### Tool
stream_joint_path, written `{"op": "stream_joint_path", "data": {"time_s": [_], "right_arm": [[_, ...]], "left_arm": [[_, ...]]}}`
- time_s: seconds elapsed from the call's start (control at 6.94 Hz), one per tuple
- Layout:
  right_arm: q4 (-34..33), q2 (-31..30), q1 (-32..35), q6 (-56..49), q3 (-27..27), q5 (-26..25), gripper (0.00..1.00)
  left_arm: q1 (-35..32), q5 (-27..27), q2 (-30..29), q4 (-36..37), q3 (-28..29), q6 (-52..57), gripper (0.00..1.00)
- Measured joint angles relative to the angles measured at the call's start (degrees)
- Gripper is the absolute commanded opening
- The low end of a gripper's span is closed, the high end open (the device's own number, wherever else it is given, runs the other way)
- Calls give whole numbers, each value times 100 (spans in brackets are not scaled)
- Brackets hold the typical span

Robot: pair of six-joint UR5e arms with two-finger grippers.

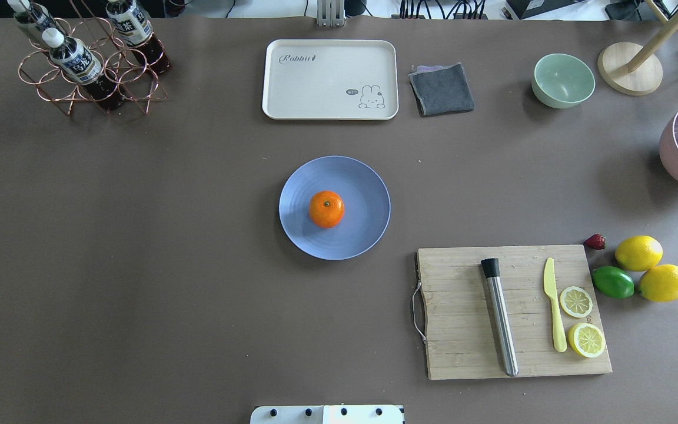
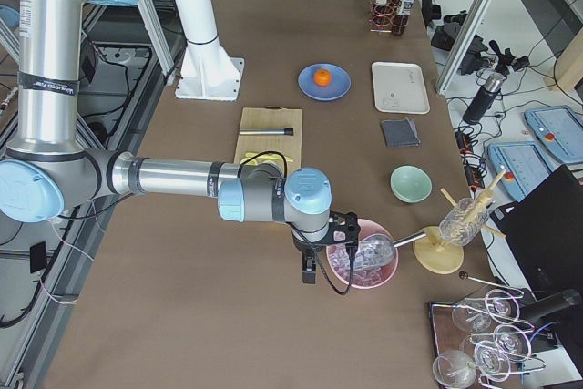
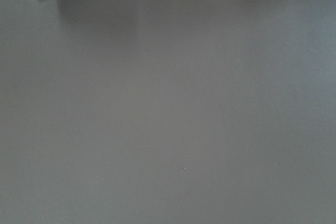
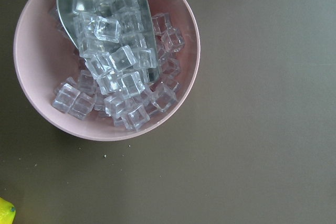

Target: Pick orange to plate

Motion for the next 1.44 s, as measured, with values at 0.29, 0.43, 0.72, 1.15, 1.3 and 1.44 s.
{"op": "stream_joint_path", "data": {"time_s": [0.29,0.43,0.72,1.15,1.3,1.44], "right_arm": [[-142,96,-406,-4,42,-335,100],[-161,113,-541,-11,49,-405,100],[-146,119,-623,-31,57,-380,100],[-123,118,-644,-40,94,-351,100],[-122,117,-647,-41,96,-322,100],[-122,117,-649,-41,98,-308,100]], "left_arm": [[-1,-1,69,-17,-3,3,98],[-3,-5,93,-19,1,3,98],[-3,-8,112,-20,2,3,98],[-11,-10,115,-20,-5,2,98],[-12,-12,116,-20,4,-2,98],[-13,-12,116,-20,11,-4,98]]}}
